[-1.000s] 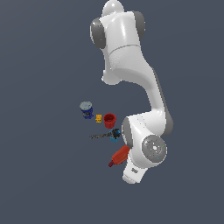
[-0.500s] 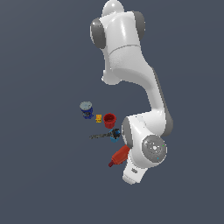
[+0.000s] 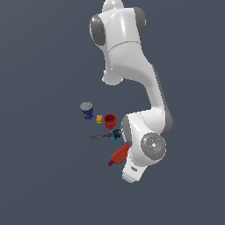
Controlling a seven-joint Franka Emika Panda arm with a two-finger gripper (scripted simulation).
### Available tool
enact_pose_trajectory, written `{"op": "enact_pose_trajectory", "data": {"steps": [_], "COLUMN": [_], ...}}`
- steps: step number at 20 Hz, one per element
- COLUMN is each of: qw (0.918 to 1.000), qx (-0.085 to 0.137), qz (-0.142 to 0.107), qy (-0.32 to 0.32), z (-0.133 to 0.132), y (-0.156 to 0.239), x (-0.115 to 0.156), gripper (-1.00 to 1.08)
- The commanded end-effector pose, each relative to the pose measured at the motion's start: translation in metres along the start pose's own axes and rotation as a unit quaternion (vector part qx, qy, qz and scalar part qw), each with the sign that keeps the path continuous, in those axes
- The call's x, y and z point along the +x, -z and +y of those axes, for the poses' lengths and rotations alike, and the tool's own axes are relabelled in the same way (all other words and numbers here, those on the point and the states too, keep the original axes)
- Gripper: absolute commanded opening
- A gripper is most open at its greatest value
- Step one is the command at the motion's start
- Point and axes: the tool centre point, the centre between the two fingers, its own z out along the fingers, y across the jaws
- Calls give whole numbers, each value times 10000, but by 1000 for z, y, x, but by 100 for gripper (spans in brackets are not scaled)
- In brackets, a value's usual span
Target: Pick up a designated object from a clutter of objects.
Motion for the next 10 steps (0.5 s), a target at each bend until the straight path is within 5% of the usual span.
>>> {"op": "enact_pose_trajectory", "data": {"steps": [1,10], "qw": [10000,10000], "qx": [-22,-25], "qz": [14,9], "qy": [-2,-5], "z": [-2,-21], "y": [8,44], "x": [-5,-39], "gripper": [-100,-100]}}
